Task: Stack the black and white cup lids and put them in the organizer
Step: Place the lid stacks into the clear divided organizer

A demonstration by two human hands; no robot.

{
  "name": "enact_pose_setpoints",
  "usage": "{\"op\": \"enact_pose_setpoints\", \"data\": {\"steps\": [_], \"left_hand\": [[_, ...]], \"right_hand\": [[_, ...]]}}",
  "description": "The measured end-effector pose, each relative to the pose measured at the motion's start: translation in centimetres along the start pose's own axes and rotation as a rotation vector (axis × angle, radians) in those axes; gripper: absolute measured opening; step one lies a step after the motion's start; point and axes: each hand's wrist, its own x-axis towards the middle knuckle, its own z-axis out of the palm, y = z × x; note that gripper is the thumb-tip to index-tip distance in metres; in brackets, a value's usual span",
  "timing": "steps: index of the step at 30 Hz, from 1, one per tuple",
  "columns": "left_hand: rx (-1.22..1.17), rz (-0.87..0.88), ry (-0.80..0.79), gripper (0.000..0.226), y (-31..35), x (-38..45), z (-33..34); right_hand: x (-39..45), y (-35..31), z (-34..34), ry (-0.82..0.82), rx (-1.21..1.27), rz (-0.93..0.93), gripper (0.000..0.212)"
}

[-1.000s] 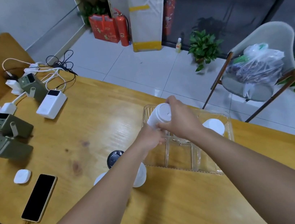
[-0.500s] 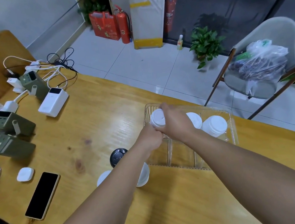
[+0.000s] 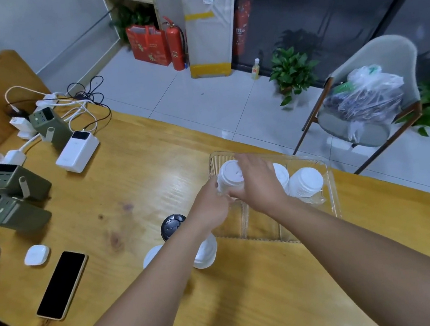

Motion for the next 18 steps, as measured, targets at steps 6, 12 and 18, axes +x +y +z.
{"op": "enact_pose_setpoints", "data": {"steps": [6, 12, 18], "left_hand": [[-0.061, 0.105, 0.133, 0.039, -1.6, -3.0, -1.1], [-0.106, 0.159, 0.229, 0.041, -5.9, -7.7, -2.4], [0.066, 0.107, 0.237, 0.044, -10.2, -10.1, -3.6]], "right_hand": [[-6.0, -2.2, -2.3, -0.041, 0.159, -0.065, 0.067], [-11.7, -4.7, -0.1, -0.159, 0.338, -0.132, 0.063], [-13.9, -7.5, 2.6, -0.258, 0.344, -0.129, 0.088]]}}
